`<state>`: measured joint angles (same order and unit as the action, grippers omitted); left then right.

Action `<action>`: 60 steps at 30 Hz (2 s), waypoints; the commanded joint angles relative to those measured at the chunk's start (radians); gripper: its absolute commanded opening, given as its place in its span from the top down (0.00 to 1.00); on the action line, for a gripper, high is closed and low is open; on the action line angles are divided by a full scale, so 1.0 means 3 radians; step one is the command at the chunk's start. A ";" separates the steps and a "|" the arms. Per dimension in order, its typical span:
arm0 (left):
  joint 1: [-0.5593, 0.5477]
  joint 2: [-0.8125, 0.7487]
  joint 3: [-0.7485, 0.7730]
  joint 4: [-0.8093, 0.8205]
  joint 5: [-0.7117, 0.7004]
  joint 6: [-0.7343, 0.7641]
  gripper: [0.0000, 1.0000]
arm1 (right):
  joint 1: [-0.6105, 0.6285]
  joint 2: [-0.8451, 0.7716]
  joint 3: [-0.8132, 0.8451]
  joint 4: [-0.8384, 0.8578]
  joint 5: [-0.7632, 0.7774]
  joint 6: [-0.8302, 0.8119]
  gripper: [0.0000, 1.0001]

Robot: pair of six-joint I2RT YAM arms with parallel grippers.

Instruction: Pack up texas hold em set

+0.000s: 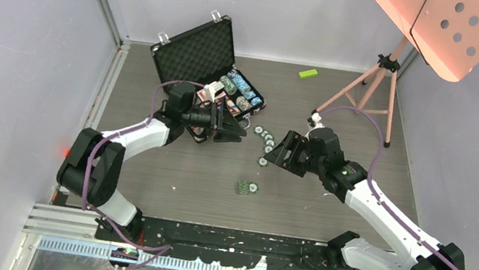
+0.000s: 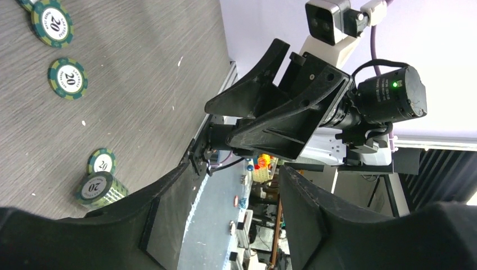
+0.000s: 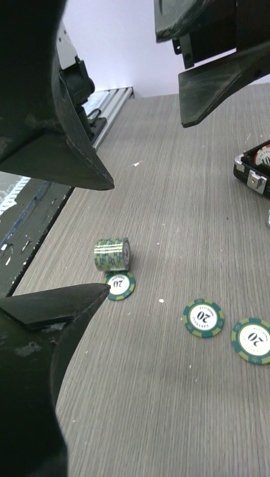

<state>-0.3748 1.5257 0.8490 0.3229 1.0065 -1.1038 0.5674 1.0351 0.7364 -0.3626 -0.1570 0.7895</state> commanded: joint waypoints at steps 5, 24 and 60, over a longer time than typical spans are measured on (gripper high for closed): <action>0.0009 -0.0032 -0.0110 0.0202 0.0076 0.0017 0.41 | -0.0071 0.0221 0.0177 0.0224 -0.0188 0.0078 0.33; -0.1142 -0.0652 -0.0408 -0.1949 -0.2318 0.0620 0.06 | -0.0081 0.0561 0.0388 -0.0520 0.0474 -0.0127 0.29; 0.1168 -0.1697 -0.0299 -0.2901 -0.2128 0.1407 0.02 | 0.1417 0.2184 0.1391 -0.0958 0.1269 0.0242 0.48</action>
<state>-0.0311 1.0443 0.7242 -0.5308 0.3664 -0.7155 0.9813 1.6855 1.1088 -0.6125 0.2176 0.8368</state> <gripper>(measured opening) 0.989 0.522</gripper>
